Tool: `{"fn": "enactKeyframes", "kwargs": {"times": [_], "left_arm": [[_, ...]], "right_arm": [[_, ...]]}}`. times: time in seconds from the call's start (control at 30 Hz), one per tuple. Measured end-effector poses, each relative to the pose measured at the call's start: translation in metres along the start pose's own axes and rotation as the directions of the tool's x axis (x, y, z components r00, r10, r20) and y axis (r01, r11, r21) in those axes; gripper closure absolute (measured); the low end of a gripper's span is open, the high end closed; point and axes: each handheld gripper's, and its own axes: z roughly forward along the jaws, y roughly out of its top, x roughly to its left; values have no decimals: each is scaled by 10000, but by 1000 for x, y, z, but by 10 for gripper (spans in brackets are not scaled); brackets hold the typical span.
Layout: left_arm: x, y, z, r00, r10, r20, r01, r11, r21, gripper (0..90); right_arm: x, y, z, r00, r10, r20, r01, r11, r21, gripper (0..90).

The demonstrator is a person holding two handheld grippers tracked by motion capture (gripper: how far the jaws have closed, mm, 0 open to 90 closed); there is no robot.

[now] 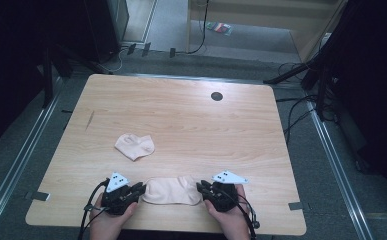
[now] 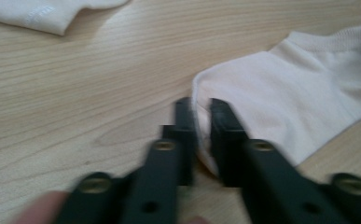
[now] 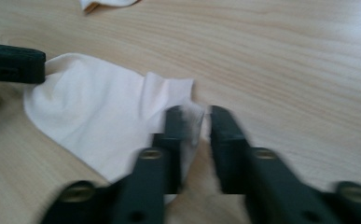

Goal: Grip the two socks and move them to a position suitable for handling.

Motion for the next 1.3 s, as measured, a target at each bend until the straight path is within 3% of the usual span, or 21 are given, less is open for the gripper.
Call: {"fn": "enactKeyframes", "kwargs": {"times": [0.1, 0.23, 0.3, 0.37, 0.5, 0.53, 0.63, 0.73, 0.83, 0.9, 0.97, 1.0, 1.03, 1.07, 1.1, 1.23, 1.27, 1.3], "left_arm": [[10, 4, -4, 9985, -514, -162, 506, 9977, -440, 456], [31, 18, -2, 9926, -1020, -660, 957, 9911, -930, 441], [35, 22, 0, 9911, -1060, -802, 978, 9901, -1004, 449], [43, 31, 4, 9872, -1017, -1229, 877, 9896, -1141, 447], [55, 51, 14, 9794, -713, -1888, 508, 9925, -1112, 431], [62, 60, 20, 9733, -693, -2187, 483, 9938, -997, 419], [68, 67, 26, 9700, -686, -2331, 482, 9946, -924, 437], [69, 75, 38, 9636, -34, -2672, -16, 9998, -187, 437], [68, 78, 46, 9617, 237, -2730, -179, 9996, 236, 462], [66, 76, 56, 9548, 612, -2910, -424, 9966, 705, 509], [66, 75, 57, 9513, 712, -3000, -545, 9965, 637, 528], [65, 76, 57, 9523, 716, -2968, -549, 9964, 642, 638], [65, 76, 56, 9544, 764, -2885, -586, 9958, 698, 638], [66, 76, 55, 9562, 919, -2780, -736, 9944, 757, 785], [66, 76, 55, 9562, 919, -2780, -736, 9944, 757, 839], [71, 74, 54, 9691, 721, -2360, -648, 9972, 386, 860], [70, 74, 52, 9766, 601, -2063, -561, 9981, 252, 862], [65, 75, 49, 9851, 611, -1610, -649, 9977, -182, 865]], "right_arm": [[-8, 7, -10, 10000, -8, 86, 16, 9964, -844, 451], [-14, 11, -15, 9991, 185, 381, -138, 9926, -1204, 395], [-15, 12, -15, 9989, 207, 431, -154, 9925, -1210, 381], [-16, 14, -18, 9978, 314, 590, -239, 9921, -1233, 366], [-15, 16, -21, 9950, 314, 950, -184, 9908, -1341, 337], [-17, 17, -21, 9948, 353, 956, -213, 9895, -1431, 336], [-18, 17, -20, 9936, 418, 1050, -265, 9893, -1434, 336], [-20, 17, -20, 9933, 466, 1061, -302, 9880, -1512, 337], [-21, 17, -20, 9930, 528, 1056, -369, 9884, -1470, 350], [-21, 16, -19, 9931, 488, 1068, -333, 9893, -1424, 354], [-21, 16, -19, 9931, 474, 1068, -322, 9897, -1398, 357], [-20, 16, -19, 9924, 460, 1140, -302, 9901, -1370, 379], [-20, 16, -19, 9924, 460, 1140, -302, 9901, -1370, 379], [-21, 16, -19, 9912, 516, 1216, -334, 9885, -1473, 414], [-21, 16, -19, 9912, 516, 1216, -334, 9885, -1473, 414], [-22, 17, -20, 9892, 758, 1254, -551, 9854, -1613, 440], [-21, 17, -20, 9890, 803, 1240, -590, 9843, -1666, 442], [-17, 21, -21, 9892, 615, 1333, -376, 9839, -1746, 451]]}}
